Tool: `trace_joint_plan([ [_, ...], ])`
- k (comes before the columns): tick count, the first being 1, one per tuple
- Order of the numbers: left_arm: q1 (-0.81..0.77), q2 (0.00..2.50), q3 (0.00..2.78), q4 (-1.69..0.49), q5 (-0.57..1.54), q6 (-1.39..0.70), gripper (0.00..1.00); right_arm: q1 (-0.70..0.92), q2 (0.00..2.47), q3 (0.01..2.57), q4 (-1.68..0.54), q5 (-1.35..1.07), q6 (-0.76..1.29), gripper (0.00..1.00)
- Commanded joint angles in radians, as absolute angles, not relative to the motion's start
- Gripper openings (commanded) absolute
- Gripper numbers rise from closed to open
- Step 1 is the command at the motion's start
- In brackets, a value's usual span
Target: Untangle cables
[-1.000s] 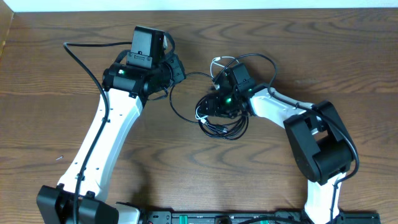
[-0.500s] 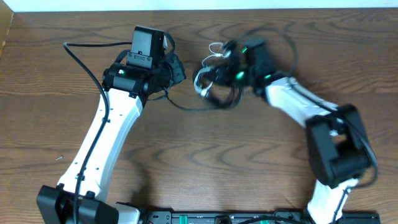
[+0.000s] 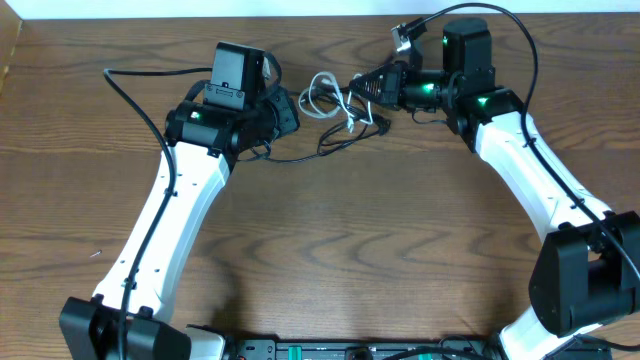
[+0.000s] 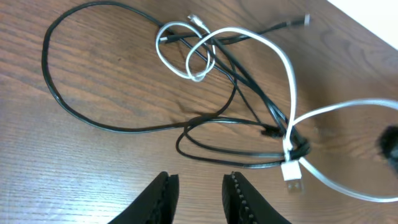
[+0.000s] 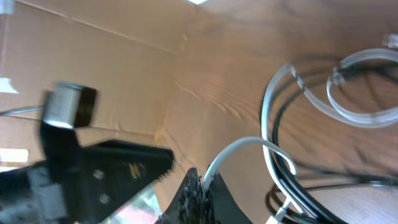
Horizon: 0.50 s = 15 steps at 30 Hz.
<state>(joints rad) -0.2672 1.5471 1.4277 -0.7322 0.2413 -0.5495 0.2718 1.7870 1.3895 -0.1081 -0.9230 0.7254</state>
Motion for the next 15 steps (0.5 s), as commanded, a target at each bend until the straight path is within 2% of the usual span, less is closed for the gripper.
trace_joint_plan([
  [1,-0.265,1.570,1.422,-0.733,0.250,-0.544,0.32,0.251,1.768,1.422,-0.022,-1.017,0.796,0.01],
  [6,-0.265,1.570,1.422,-0.732,0.249,-0.543,0.35,0.194,1.768,1.520,0.124,-1.117,0.875,0.02],
  [9,-0.265,1.570,1.422,-0.731,0.249,-0.532,0.36,0.196,1.768,1.542,0.079,-1.095,0.727,0.01],
  [12,-0.265,1.570,1.422,-0.731,0.249,-0.532,0.37,0.234,1.769,1.542,-0.252,-0.857,0.511,0.01],
  [14,-0.265,1.570,1.422,-0.731,0.249,-0.532,0.37,0.273,1.769,1.541,-0.426,-0.616,0.404,0.01],
  [15,-0.265,1.570,1.422,-0.731,0.249,-0.532,0.38,0.317,1.769,1.541,-0.476,-0.420,0.373,0.01],
])
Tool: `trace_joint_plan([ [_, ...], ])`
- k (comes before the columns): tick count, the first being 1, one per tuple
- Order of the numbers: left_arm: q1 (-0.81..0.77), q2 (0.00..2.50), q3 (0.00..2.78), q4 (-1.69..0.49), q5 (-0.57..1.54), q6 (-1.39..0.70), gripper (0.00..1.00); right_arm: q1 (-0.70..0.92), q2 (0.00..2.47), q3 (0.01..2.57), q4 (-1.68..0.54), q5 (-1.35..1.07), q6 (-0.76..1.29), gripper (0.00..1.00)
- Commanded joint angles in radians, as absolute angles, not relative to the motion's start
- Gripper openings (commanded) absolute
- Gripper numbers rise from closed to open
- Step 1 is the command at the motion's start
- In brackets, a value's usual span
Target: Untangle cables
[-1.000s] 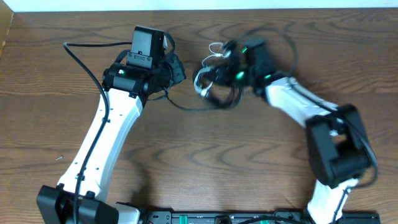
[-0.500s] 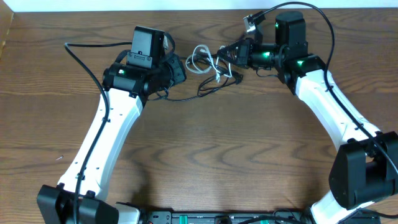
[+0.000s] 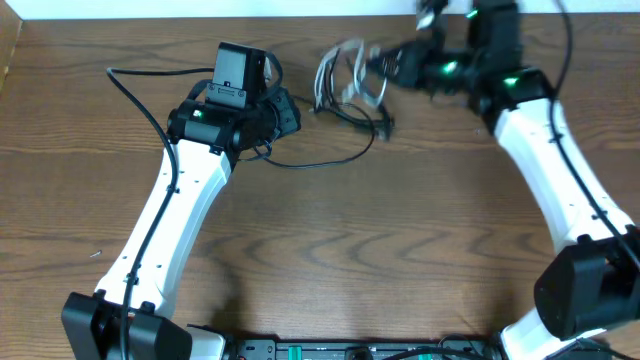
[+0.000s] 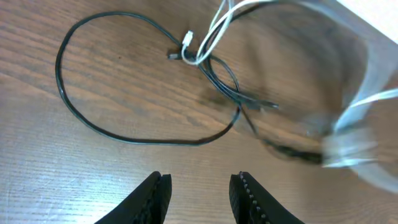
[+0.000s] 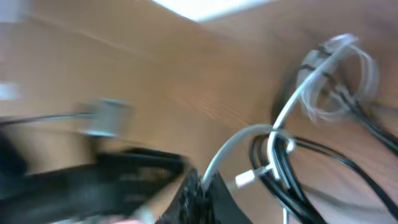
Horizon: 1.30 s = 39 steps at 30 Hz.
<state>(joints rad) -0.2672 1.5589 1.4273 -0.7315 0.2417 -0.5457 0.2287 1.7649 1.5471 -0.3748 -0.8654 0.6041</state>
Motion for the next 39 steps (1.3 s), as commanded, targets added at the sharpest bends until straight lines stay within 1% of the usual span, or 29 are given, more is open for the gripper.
trace_joint_plan([
  [1,-0.265,1.570,1.422,-0.731,0.249,-0.532,0.38,0.342,1.769,1.542,-0.487,-0.353,0.333,0.01],
  [4,-0.265,1.570,1.422,-0.731,0.249,-0.528,0.38,0.397,1.760,1.551,-0.512,-0.243,0.298,0.01],
  [6,-0.265,1.570,1.422,-0.731,0.249,-0.528,0.38,0.407,1.758,1.577,-0.534,-0.247,0.294,0.01],
  [7,-0.265,1.570,1.422,-0.730,0.249,-0.528,0.40,0.406,1.758,1.599,-0.549,-0.260,0.289,0.01],
  [9,-0.265,1.570,1.422,-0.724,0.249,-0.528,0.51,0.400,1.758,1.646,-0.586,-0.289,0.268,0.01],
  [10,-0.265,1.570,1.422,-0.718,0.249,-0.528,0.57,0.395,1.758,1.672,-0.612,-0.305,0.260,0.01],
  [11,-0.265,1.570,1.422,-0.711,0.249,-0.528,0.66,0.392,1.758,1.692,-0.634,-0.313,0.255,0.01],
  [12,-0.265,1.570,1.422,-0.702,0.249,-0.528,0.71,0.387,1.758,1.712,-0.662,-0.323,0.253,0.01],
  [15,-0.265,1.571,1.422,-0.669,0.250,-0.529,0.80,0.378,1.758,1.733,-0.711,-0.352,0.253,0.01],
  [18,-0.266,1.579,1.422,-0.614,0.287,-0.529,0.85,0.367,1.758,1.733,-0.740,-0.383,0.253,0.01],
  [21,-0.273,1.603,1.422,-0.527,0.353,-0.529,0.87,0.365,1.758,1.733,-0.750,-0.427,0.253,0.01],
  [25,-0.305,1.673,1.422,-0.440,0.360,-0.543,0.87,0.365,1.758,1.734,-0.749,-0.467,0.253,0.01],
  [33,-0.373,1.795,1.422,-0.405,0.359,-0.563,0.85,0.344,1.758,1.734,-0.756,-0.516,0.253,0.01],
  [39,-0.394,1.839,1.422,-0.415,0.357,-0.563,0.76,0.311,1.756,1.755,-0.752,-0.519,0.252,0.01],
])
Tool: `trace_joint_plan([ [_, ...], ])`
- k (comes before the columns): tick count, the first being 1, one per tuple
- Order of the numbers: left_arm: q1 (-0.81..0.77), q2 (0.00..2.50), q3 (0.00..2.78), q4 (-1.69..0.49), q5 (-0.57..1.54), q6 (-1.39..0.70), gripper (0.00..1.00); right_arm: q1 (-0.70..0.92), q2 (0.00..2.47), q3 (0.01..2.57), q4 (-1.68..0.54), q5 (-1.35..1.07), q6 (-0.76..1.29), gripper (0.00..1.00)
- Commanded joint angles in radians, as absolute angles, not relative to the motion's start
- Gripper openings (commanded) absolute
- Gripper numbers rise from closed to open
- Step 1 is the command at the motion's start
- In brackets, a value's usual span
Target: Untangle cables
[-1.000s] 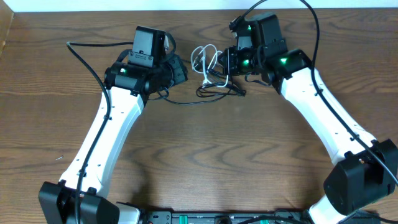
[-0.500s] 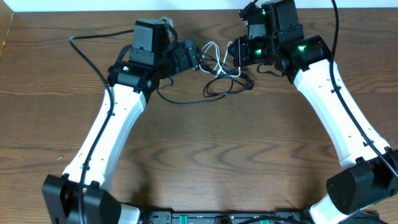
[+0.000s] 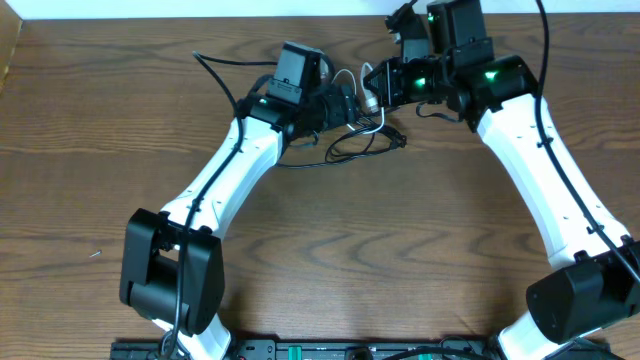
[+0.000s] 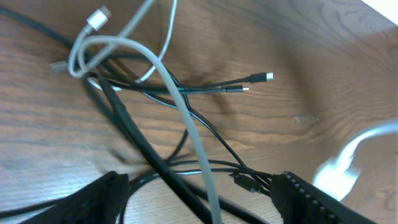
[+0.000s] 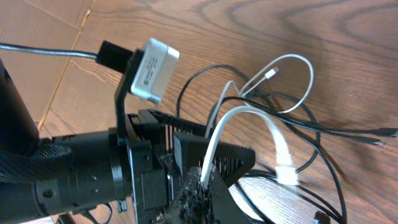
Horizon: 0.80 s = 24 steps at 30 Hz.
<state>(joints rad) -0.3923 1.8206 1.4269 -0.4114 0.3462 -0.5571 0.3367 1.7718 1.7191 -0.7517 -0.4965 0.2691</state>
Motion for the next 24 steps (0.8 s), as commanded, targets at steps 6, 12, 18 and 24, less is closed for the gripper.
trace_joint_plan([
  [6,-0.393,1.852,1.422,-0.467,0.309,-0.562,0.75,0.219,1.752,1.889,-0.748,-0.640,0.253,0.01],
  [12,-0.393,1.852,1.422,-0.489,0.294,-0.555,0.75,0.112,1.752,2.096,-0.749,-0.766,0.255,0.01],
  [18,-0.393,1.853,1.422,-0.492,0.271,-0.555,0.75,0.015,1.752,2.270,-0.748,-0.832,0.305,0.01],
  [24,-0.393,1.853,1.422,-0.492,0.268,-0.555,0.75,-0.048,1.752,2.398,-0.696,-0.849,0.369,0.01],
])
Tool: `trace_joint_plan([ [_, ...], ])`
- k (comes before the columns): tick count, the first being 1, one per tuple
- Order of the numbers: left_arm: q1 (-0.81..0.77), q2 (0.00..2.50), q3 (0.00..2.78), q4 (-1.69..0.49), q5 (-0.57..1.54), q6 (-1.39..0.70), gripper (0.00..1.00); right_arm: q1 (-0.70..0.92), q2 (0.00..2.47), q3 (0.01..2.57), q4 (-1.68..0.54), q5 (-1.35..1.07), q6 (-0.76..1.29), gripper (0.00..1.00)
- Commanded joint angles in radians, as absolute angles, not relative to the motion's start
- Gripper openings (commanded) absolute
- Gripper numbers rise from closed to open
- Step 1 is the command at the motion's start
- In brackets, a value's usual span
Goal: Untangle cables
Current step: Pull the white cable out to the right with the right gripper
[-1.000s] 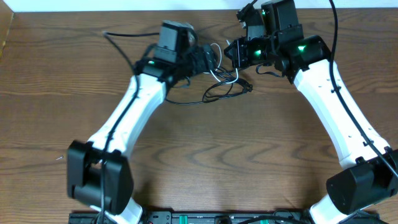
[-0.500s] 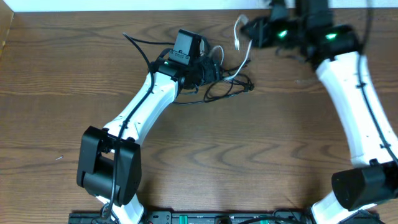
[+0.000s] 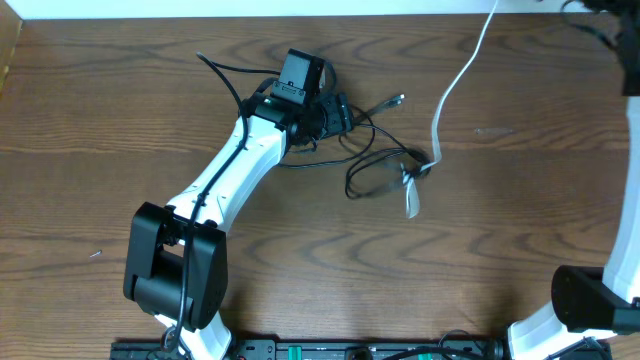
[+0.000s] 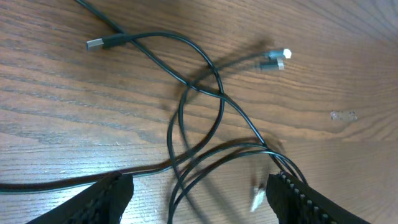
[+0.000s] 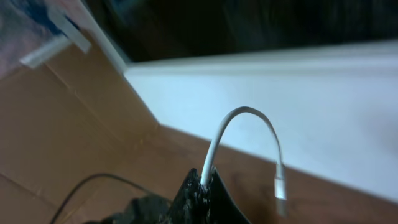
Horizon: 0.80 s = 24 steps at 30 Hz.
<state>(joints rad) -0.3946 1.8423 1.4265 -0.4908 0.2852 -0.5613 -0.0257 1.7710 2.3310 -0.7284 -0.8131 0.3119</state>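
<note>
Black cables [image 3: 375, 165] lie in loose loops at the table's back middle, and they fill the left wrist view as black cables [image 4: 199, 87]. My left gripper [image 3: 335, 115] hovers low over their left part. There the left gripper [image 4: 199, 193] stands wide open, with black strands running between its fingers [image 4: 106, 199]. A white cable [image 3: 450, 85] stretches from the top right corner down to the black loops, where its lower end lies. My right gripper [image 5: 203, 182] is shut on this white cable [image 5: 249, 115] and is out of the overhead view.
The table's back edge meets a white wall [image 3: 300, 8]. Brown cardboard [image 5: 56, 124] stands near the right gripper. A small clear scrap [image 4: 343, 115] lies on the wood right of the cables. A power strip [image 3: 330, 350] sits at the front edge.
My right gripper, then beside the tangle with the white cable, is now off past the back right corner. The white cable is drawn out long. The black loops have spread rightwards.
At first my left gripper stood left of the tangle, jaws narrow, while my right held the white cable at it. Then the right held the bundle near the back edge. Later the left sat wide open on the tangle. Now the white cable runs mostly apart.
</note>
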Motion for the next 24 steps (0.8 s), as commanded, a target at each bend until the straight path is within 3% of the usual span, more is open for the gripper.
trace_joint_plan([
  [1,-0.393,1.853,1.422,-0.492,0.268,-0.555,0.75,-0.054,1.752,2.415,-0.680,-0.849,0.385,0.01],
  [12,-0.393,1.853,1.422,-0.495,0.256,-0.532,0.75,-0.134,1.752,2.542,-0.552,-0.840,0.529,0.01],
  [19,-0.391,1.853,1.422,-0.537,0.181,-0.524,0.75,-0.260,1.752,2.560,-0.511,-0.713,0.598,0.01],
  [24,-0.391,1.853,1.422,-0.542,0.173,-0.498,0.75,-0.331,1.752,2.561,-0.258,-0.663,0.698,0.01],
])
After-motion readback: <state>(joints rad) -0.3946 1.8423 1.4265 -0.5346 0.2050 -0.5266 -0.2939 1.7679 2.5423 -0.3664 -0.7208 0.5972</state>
